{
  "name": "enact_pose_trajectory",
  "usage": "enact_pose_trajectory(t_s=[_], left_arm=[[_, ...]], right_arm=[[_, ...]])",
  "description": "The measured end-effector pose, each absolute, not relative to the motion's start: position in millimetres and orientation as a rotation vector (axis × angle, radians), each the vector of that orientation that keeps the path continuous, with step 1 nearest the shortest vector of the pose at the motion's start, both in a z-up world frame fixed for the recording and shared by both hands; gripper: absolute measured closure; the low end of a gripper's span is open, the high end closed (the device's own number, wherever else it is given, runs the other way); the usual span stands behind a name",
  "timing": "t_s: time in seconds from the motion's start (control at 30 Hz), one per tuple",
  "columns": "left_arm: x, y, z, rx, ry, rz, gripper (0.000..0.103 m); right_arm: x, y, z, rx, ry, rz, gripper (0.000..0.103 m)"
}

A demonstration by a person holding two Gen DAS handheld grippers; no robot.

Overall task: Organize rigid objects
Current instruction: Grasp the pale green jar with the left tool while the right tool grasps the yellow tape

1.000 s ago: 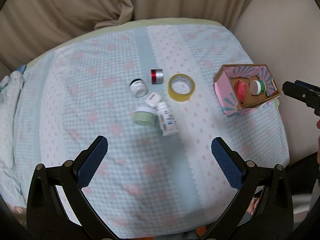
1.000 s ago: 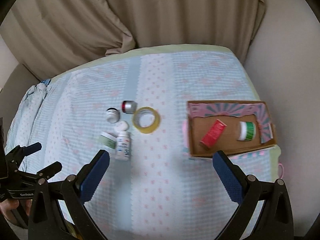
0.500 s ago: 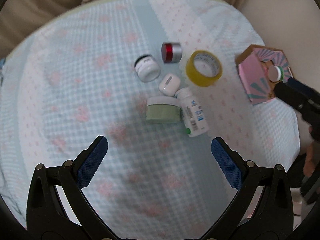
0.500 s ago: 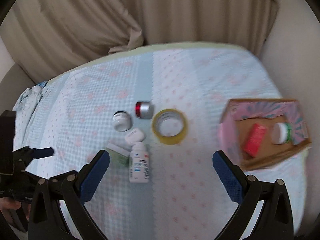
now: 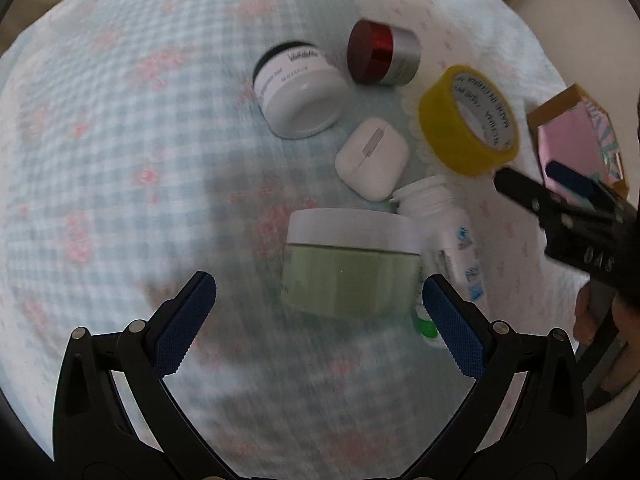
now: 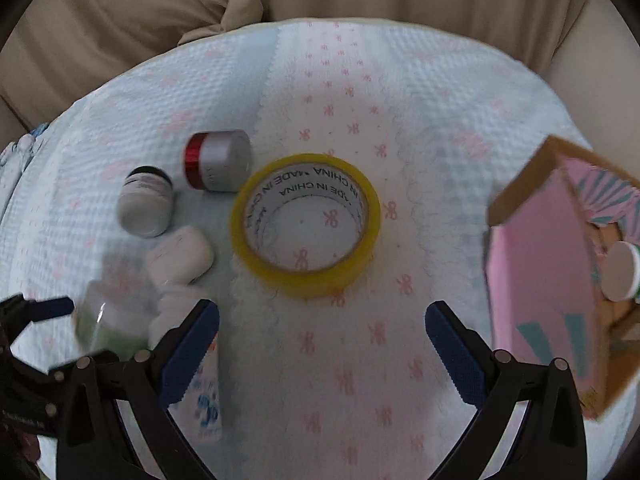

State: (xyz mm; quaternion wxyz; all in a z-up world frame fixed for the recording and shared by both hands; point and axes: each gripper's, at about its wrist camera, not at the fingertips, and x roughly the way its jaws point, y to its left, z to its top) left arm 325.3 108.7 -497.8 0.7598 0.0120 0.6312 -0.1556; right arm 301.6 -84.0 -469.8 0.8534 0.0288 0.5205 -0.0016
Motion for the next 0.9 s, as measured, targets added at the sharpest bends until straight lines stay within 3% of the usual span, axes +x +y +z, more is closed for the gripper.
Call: enact_pose_trajectory(t_s=[0.27,0.47,0.63,0.67,0.9], left_arm=[[340.8,91.8,-512.8,0.100,1.464,-0.340,0.001],[352.2,78.4,-526.5,0.079,1.505,-0.361,0.008],[356.3,60.3,-528.3,0.085,1.505,-0.377,0.022],[356.1,56.9,-528.7,0.082,1.504,-0.384,0.032],[358.2,36.0,-527.1,0.076,1.492,-0.371,0.032]], right_arm=[[348.2,-84.8,-492.6,0.078,1.154,0.042,0.000],[365.0,-79.2,-503.3,0.063,1.181,0.063,0.000],[374.8,-78.6,-512.5,0.046,1.202,0.059,0.000],[376.6,-78.2,-514.2,0.048,1.206,0.062,0.000],[375.6,-81.5,-515.2,0.039,1.194,0.073,0.004]])
